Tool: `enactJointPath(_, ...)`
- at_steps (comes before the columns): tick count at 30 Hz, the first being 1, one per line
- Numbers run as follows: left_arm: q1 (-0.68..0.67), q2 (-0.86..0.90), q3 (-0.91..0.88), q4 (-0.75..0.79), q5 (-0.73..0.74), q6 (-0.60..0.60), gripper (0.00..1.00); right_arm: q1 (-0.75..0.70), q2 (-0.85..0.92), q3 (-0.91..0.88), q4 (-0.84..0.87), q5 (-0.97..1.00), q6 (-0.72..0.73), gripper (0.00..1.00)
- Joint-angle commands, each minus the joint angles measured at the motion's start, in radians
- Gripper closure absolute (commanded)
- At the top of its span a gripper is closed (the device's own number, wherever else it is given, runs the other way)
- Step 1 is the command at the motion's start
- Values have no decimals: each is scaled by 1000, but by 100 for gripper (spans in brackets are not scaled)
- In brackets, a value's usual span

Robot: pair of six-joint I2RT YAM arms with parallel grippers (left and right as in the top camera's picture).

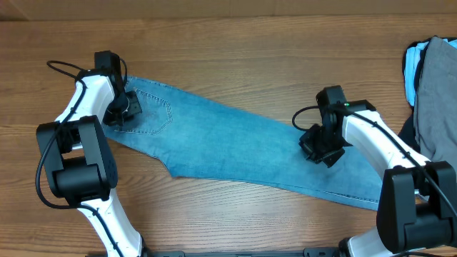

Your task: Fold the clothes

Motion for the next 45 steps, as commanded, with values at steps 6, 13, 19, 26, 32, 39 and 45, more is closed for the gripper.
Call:
enactJointPath(6, 137, 61, 2, -38, -47, -111, 96, -2, 1, -35, 38, 10, 11, 91)
enactJointPath(13, 253, 62, 2, -79, -47, -154, 96, -2, 1, -35, 83, 14, 7, 87)
enactJointPath(19, 328, 61, 2, -114, -47, -241, 96, -2, 2, -48, 91, 109, 10, 87)
enactJointPath(26, 361, 61, 2, -131, -47, -277, 96, -2, 34, -68, 119, 115, 11, 89)
enactJointPath(32, 354, 61, 2, -138, -29, -277, 96, -2, 112, -68, 141, 115, 10, 90)
enactJointPath(39, 354, 61, 2, -125, 70, -280, 96, -79, 135, -67, 253, 114, 11, 96)
enactJointPath(45, 324, 63, 1, -80, 106, -281, 96, -171, 135, -66, 353, 103, 11, 96)
